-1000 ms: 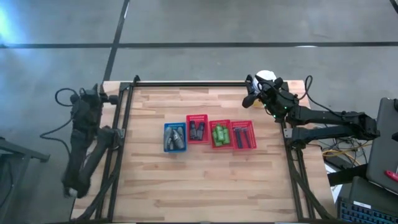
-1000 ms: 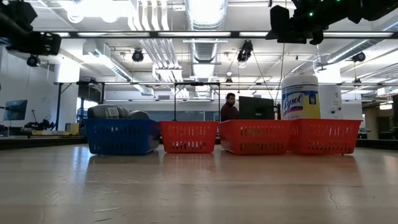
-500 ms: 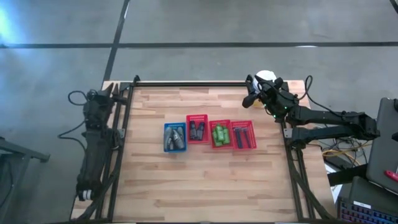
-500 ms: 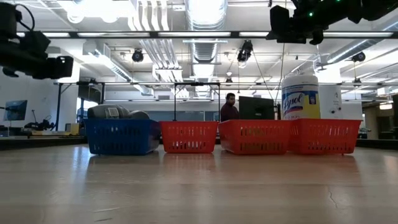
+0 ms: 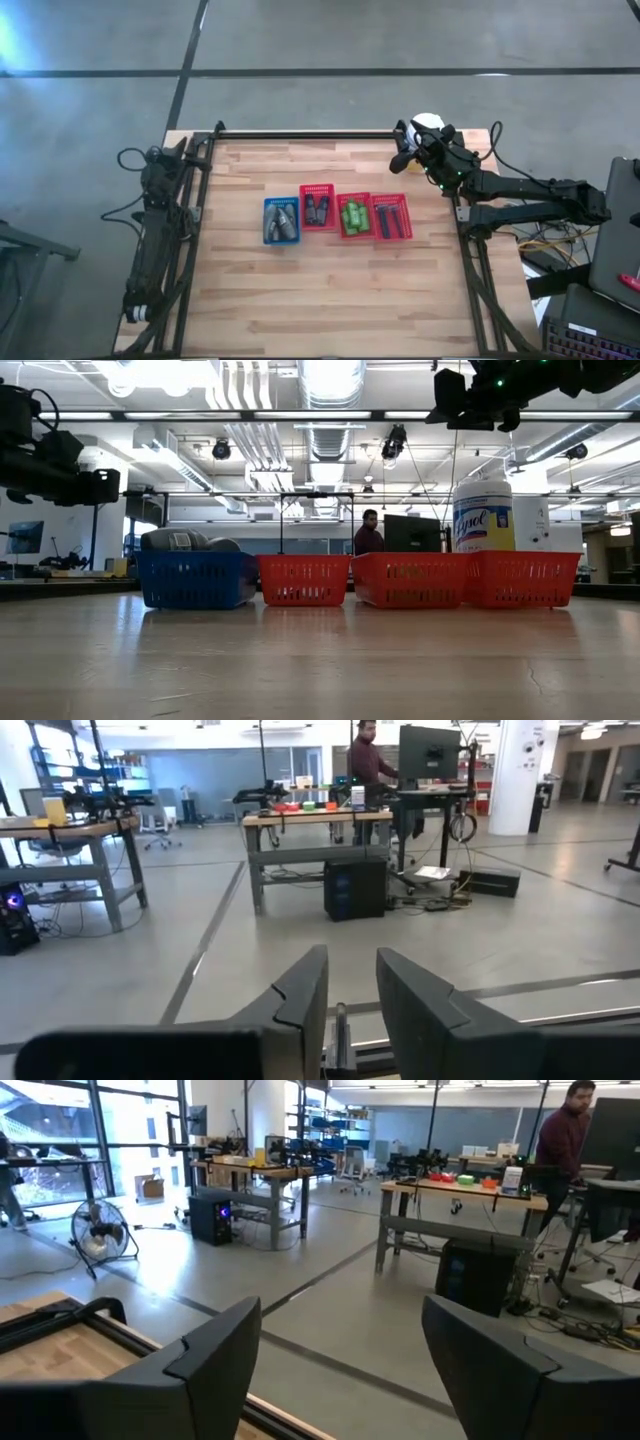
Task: Pick & Place Travel size toiletries
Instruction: Return to Home Position
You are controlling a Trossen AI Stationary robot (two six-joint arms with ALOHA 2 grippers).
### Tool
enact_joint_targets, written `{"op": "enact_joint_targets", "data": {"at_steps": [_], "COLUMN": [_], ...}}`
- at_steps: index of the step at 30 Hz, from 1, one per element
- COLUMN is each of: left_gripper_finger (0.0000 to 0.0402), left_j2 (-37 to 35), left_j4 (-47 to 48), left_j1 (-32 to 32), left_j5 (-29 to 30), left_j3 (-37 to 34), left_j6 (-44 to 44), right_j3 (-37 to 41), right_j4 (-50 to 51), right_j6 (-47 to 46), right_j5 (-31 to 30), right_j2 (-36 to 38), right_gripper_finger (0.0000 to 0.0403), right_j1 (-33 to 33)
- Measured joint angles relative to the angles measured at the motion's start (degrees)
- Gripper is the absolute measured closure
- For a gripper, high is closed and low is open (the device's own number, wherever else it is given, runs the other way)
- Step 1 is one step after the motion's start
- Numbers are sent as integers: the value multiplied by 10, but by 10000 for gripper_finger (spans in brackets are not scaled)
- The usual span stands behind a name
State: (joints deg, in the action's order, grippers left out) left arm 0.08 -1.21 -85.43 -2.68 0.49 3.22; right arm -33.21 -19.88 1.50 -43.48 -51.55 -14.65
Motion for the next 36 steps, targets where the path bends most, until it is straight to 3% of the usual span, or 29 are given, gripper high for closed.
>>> {"op": "enact_joint_targets", "data": {"at_steps": [23, 30, 33, 36], "left_gripper_finger": [307, 307, 307, 307], "left_j2": [0, 0, 0, 0], "left_j4": [2, 2, 2, 2], "left_j1": [1, 1, 1, 2], "left_j5": [0, 0, 0, 0], "left_j3": [-1, -1, -1, -1], "left_j6": [-2, -2, -2, -2], "right_j3": [0, 0, 0, 0], "right_j4": [0, -23, -29, -28], "right_j6": [0, -16, -83, -68], "right_j5": [0, 9, 131, 357], "right_j2": [0, 2, 20, 50], "right_gripper_finger": [50, 44, 52, 61], "right_j1": [0, 1, 5, -28]}}
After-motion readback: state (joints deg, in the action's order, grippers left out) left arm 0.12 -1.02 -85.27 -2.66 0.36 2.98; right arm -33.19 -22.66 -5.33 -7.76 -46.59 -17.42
